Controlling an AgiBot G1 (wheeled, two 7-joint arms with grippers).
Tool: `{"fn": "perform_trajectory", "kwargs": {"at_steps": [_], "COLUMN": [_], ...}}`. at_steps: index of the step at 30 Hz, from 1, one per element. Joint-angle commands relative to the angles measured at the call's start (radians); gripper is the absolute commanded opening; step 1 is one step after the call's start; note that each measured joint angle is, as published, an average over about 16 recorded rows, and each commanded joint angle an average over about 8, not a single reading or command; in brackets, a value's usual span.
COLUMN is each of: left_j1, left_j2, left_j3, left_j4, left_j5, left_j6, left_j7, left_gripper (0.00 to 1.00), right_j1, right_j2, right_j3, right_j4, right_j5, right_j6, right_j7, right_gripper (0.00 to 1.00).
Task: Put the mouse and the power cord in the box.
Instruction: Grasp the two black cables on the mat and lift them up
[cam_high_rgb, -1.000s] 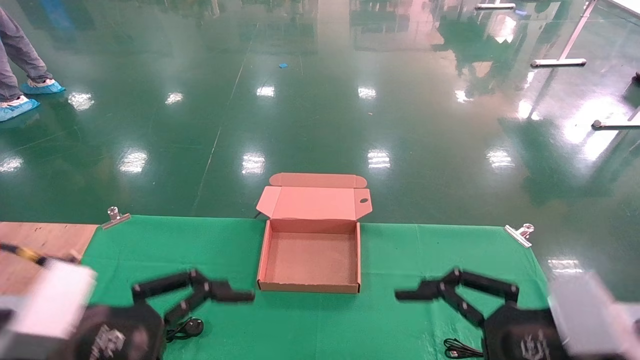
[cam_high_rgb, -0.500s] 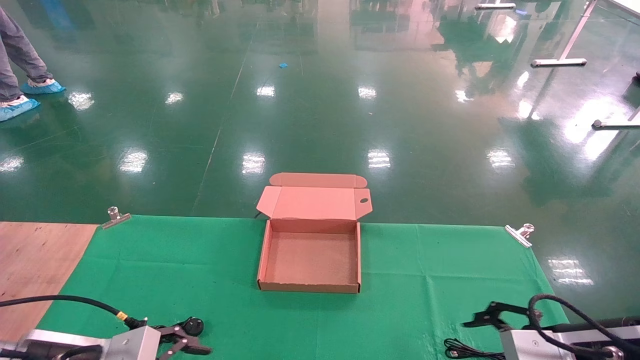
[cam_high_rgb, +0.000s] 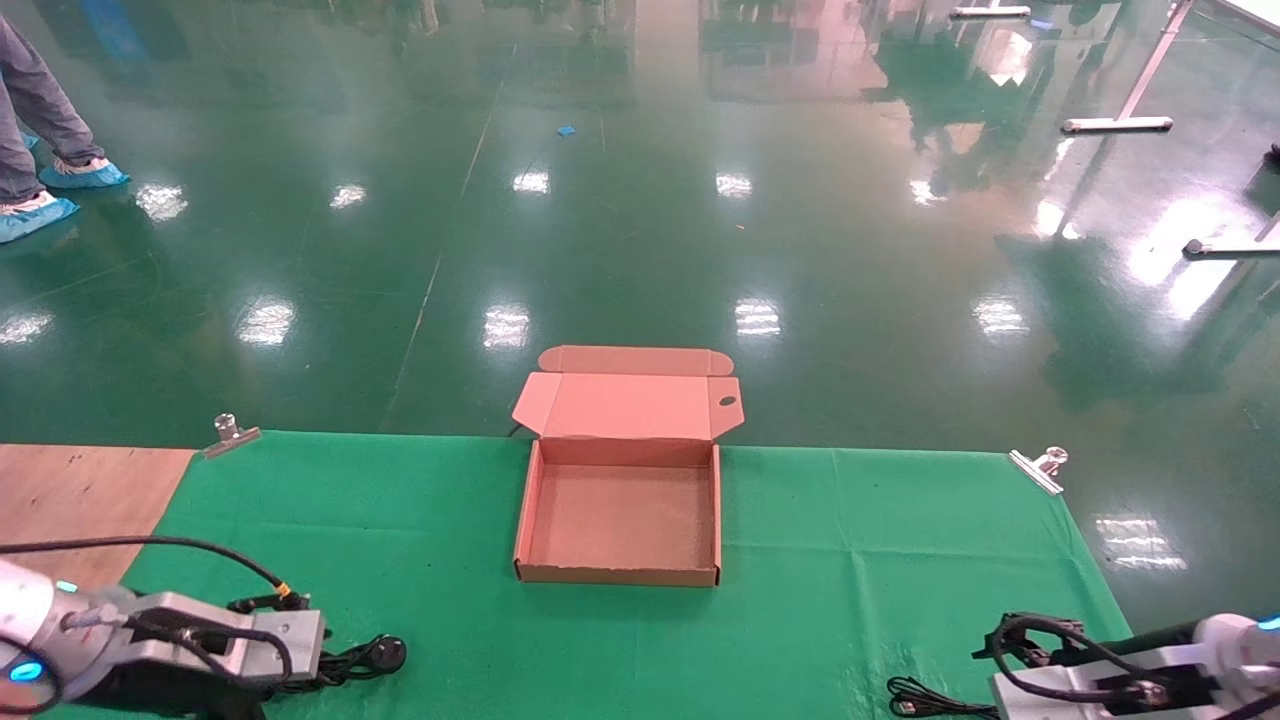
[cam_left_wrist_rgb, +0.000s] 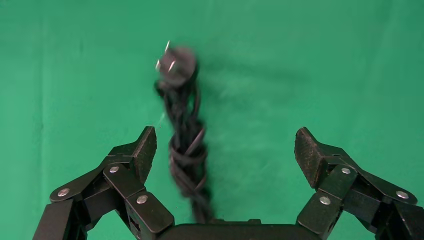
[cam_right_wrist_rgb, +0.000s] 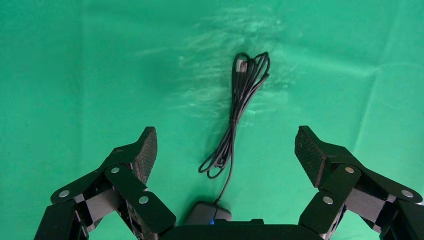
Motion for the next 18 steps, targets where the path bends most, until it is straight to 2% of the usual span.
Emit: {"fn": "perform_trajectory", "kwargs": {"at_steps": [1, 11, 18], "left_j1": [-0.029, -0.086, -0.114], "left_j2": [0.03, 0.108, 0.139], "left_j3": [0.023, 0.039, 0.038], "left_j4": [0.048, 0.296, 0.415], "left_j5": [0.055, 0.087, 0.091], "left_j6": [-0.023, -0.084, -0.133], "left_j7": [0.02, 0.146, 0.212], "left_gripper": [1.0, 1.0, 1.0], "right_j1": [0.01, 0.072, 0.112], "right_j2": [-0.028, -0.167, -0.226], "right_j3": [-0.012, -0.04, -0.037], "right_j4": [-0.053, -0.389, -0.577], "right_j5": [-0.023, -0.063, -0.053], "right_j6": [0.017, 0.113, 0.154], "right_j7": [-0.038, -0.235, -0.354], "right_gripper": [1.0, 1.0, 1.0]}}
